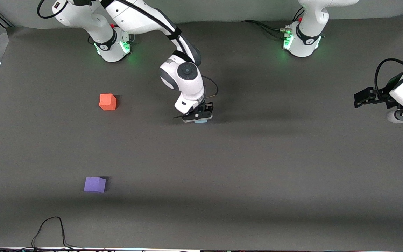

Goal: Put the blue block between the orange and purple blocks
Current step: 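Close the right gripper on the light blue cube, then carry the blue cube with the right gripper toward the red cube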

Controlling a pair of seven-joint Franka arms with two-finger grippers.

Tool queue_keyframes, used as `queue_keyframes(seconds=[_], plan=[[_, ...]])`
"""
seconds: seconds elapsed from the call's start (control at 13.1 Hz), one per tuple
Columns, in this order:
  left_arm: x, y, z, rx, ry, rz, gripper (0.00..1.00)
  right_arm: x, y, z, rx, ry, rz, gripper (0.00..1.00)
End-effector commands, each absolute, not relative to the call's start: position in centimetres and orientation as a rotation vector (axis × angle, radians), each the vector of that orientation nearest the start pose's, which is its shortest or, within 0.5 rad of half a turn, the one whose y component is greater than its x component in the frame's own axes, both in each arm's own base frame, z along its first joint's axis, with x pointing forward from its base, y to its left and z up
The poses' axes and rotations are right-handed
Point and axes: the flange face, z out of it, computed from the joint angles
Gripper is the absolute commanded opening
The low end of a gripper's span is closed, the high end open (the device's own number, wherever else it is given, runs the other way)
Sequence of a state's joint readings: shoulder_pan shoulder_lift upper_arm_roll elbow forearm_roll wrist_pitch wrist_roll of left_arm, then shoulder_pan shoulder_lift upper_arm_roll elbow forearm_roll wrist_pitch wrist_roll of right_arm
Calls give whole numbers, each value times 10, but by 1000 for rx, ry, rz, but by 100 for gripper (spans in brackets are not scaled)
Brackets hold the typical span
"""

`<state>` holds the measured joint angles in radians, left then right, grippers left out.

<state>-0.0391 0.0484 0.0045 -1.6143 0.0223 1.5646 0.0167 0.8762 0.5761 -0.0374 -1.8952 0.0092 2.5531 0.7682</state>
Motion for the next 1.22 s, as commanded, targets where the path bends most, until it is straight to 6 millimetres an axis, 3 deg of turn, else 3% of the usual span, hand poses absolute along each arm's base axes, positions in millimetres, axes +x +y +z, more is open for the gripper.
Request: queue_keyframes(seconds=[0.0,0.15,0.23,0.38,0.54,0.77,0.92,0.99,1.15], plan=[[560,-21,578,-3118,63,145,100,451,455,240,-3101,-62,-124,36],[560,-24,577,-3118,71,148,100,484,415,287,-3131,-118,-81,36],[561,-24,576,-3118,71,150,100,499,386,314,-3146,-143,-52,36],[560,-22,577,-3118,63,150,100,533,315,359,-3147,-148,-19,36],[561,-22,576,-3118,63,150,100,557,245,380,-3146,-93,1,36],[561,-21,575,-3116,64,150,100,579,127,365,-3128,-19,20,36],[562,-20,574,-3115,61,155,100,574,54,325,-3033,-2,18,36],[563,-20,572,-3114,71,160,100,567,29,304,-3036,-30,-17,36],[563,-21,572,-3114,71,157,100,554,12,264,-3073,-46,-23,36]])
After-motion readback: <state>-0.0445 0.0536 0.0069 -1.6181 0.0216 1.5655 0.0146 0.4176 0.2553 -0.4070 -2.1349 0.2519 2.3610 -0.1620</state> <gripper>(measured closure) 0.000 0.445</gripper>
